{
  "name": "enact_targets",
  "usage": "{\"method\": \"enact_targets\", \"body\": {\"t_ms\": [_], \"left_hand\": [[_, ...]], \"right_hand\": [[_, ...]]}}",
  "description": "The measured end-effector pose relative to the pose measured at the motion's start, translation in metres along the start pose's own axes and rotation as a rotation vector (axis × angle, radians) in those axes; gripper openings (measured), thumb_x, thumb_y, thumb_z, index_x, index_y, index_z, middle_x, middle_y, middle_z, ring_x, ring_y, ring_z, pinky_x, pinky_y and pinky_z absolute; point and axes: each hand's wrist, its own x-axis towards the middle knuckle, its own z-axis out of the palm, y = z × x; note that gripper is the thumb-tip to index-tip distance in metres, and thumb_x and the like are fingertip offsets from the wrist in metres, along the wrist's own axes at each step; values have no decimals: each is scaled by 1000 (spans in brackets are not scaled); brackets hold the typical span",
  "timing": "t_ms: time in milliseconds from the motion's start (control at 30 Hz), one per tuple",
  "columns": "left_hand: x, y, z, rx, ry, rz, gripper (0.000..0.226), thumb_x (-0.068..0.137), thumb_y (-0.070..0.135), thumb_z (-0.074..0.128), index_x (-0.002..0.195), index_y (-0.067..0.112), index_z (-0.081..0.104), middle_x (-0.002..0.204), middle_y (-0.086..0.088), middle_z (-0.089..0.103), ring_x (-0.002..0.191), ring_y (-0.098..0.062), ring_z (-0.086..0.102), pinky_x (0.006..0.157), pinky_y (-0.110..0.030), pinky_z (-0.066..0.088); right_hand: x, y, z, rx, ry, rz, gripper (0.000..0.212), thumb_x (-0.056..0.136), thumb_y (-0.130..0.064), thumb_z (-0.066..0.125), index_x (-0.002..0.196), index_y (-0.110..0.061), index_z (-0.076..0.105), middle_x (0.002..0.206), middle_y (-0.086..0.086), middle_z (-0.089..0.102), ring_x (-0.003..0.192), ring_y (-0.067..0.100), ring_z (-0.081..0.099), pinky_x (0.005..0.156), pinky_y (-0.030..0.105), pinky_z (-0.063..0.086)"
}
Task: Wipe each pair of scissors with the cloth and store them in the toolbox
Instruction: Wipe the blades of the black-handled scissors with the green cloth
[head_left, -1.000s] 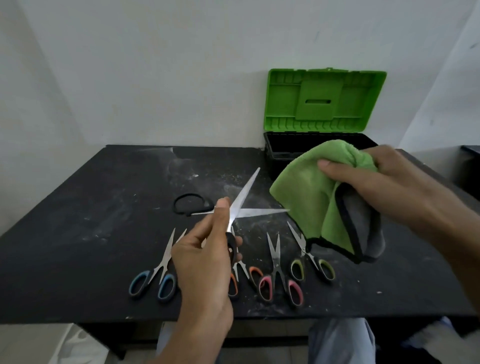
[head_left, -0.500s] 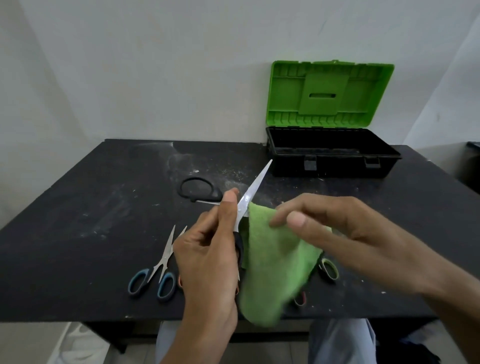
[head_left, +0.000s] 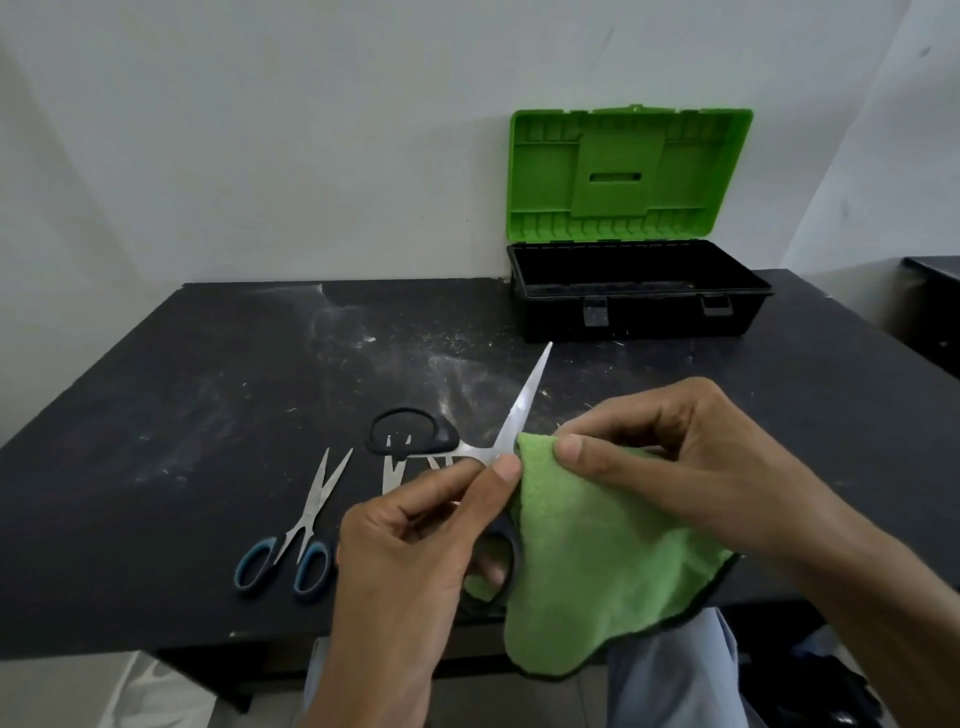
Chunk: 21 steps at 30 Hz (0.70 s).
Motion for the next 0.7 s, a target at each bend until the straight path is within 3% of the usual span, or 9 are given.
{"method": "enact_targets", "body": {"t_ms": [133,300,433,500,567,633,700], "left_hand": [[-6,1,6,-23,38,14,10,69,29,78,75,24,83,52,-1,63,42,-12,47,41,-18,43],[-10,3,16,-78,48,48,14,71,31,76,80,22,83,55,-3,64,43,-12,42,37,-17,37],[-10,8,25,-15,-13,85,16,72,36,74,78,24,83,65,-25,61,43,-12,34,35,-18,30],[-9,8,31,5,-41,103,15,72,37,73,77,26,83,70,-29,62,43,-17,32,37,-19,26],[-8,9,38,-8,-41,125,11,68,34,75,72,27,82,60,-16,67,40,-12,37,38,-17,28],[-6,8,45,-54,-39,132,7,67,29,76,69,25,82,50,3,62,38,-5,43,40,-13,33],[-7,4,49,-81,-32,105,10,68,32,76,73,24,82,52,1,59,41,-12,39,41,-16,30]], "right_hand": [[-9,1,3,-68,0,-17,16,96,-35,70,94,-27,83,89,-6,81,81,12,78,74,32,63],[-21,-1,0,-108,-97,-11,28,96,-46,67,86,-25,81,77,-4,77,70,15,75,61,36,59],[-26,2,-22,-82,-128,-15,52,102,-52,56,85,-7,76,74,16,69,64,39,68,53,48,53],[-26,3,-31,-81,-142,-3,61,105,-54,54,80,-2,71,70,22,62,57,41,59,50,49,46],[-24,-1,-36,-96,-106,-16,55,105,-50,56,68,-10,65,60,5,52,51,25,48,50,41,39],[-19,-5,-37,-101,-54,-31,48,101,-46,58,62,-21,67,59,-9,52,54,7,48,51,31,38],[-16,-3,-35,-134,-45,-44,50,103,-53,56,75,-16,76,67,10,63,58,24,57,56,42,49]]}}
